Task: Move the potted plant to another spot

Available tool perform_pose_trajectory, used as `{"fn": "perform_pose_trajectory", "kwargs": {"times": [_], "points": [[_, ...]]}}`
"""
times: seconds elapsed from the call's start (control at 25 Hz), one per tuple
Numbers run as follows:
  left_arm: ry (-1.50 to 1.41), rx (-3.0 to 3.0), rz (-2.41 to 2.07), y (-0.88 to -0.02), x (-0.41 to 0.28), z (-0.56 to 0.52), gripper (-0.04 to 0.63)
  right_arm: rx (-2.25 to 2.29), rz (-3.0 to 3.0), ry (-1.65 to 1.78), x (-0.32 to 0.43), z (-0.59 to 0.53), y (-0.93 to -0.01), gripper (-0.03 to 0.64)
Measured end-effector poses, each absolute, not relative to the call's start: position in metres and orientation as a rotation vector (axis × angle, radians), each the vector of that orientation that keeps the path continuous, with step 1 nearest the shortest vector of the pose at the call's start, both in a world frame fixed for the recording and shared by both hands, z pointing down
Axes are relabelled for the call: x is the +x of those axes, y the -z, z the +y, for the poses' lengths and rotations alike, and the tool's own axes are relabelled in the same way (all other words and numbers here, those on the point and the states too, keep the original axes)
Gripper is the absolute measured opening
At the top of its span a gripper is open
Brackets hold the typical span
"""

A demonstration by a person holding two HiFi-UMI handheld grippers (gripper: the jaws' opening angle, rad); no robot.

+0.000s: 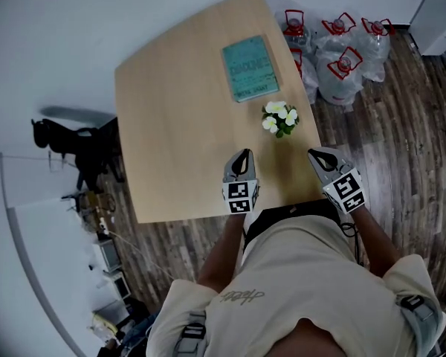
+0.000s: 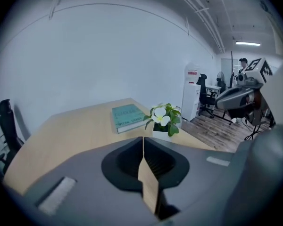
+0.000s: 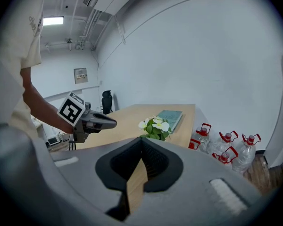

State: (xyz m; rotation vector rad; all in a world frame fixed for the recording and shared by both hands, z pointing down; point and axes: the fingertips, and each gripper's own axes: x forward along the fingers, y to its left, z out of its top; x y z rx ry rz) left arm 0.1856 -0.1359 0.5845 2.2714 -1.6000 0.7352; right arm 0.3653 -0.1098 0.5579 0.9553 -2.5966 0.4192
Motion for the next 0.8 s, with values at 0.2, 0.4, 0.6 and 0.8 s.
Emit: {"fn": "perform_pose_trajectory", "kwargs": {"times": [0.2,0.4,0.6,0.8], "points": [[-0.65,2.283,-1.597,-0.558,0.18,-0.137,0.015,0.976,-2.578,-0.355,0.357,-0.102,-0.554,0.003],[-0.543,2.303,-1.619,-0.517,0.166,-0.146,0.015,1.05,-2.566,-0.325,0.356,-0.1,-0.536,0.003],[-0.483,2.349,-1.644,-0.476,0.156,-0.146,0.014,1.085,-2.581,-0.303,0.346,-0.098,-0.51,0.003],[-0.511,2.404,-1.697,-0.447,0.142,-0.132,0.015,1.107,-2.616,-0.364,0.328,-0.103,-0.481,0.002]]}}
